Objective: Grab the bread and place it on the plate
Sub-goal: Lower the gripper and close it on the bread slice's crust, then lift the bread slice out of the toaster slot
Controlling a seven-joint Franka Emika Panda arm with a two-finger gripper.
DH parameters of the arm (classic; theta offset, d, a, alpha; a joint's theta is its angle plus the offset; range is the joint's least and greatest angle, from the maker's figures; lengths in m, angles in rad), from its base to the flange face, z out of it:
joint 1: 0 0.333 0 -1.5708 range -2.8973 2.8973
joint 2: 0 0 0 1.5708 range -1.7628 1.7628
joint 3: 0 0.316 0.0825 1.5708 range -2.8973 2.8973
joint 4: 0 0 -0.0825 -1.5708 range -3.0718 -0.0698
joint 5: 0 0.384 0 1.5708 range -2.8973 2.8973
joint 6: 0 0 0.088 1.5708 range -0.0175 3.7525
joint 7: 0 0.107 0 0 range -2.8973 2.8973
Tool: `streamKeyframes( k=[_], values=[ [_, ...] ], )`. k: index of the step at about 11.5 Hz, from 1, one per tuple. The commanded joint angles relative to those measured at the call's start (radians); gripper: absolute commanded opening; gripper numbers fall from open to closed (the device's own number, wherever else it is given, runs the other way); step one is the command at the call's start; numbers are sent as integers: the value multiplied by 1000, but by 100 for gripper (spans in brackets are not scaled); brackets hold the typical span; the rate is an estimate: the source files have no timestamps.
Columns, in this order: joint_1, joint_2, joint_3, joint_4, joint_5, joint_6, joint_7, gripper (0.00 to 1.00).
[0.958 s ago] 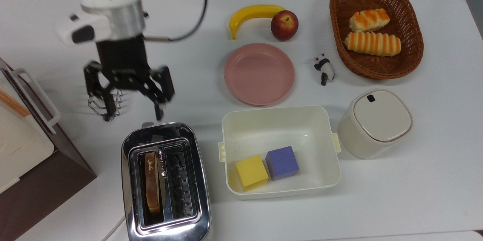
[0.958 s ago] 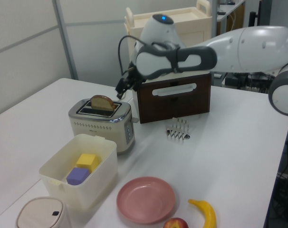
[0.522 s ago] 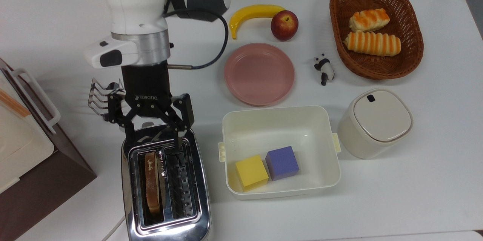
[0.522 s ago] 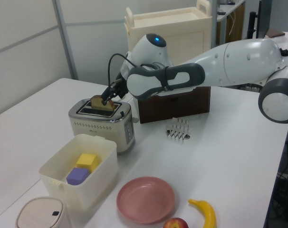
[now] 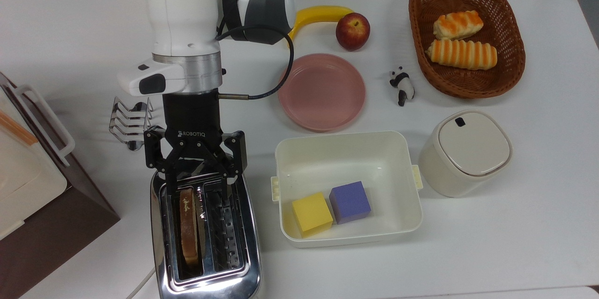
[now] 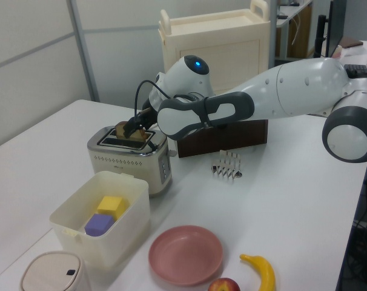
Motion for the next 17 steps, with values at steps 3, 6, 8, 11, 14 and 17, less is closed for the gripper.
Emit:
streamKeyframes(
  k=[3, 6, 8, 11, 14, 17],
  values=[
    [0, -5, -9, -4, 6, 41, -80, 11],
    [-10, -5, -9, -5, 14, 43, -147, 0],
    [-10, -11, -7, -1, 20, 44, -127, 0],
    [-10, -66, -7, 18, 22, 43, -40, 0],
    [-10, -141, -7, 15, 37, 34, -16, 0],
    [-11, -233, -9, 10, 83, -90, -16, 0]
  ],
)
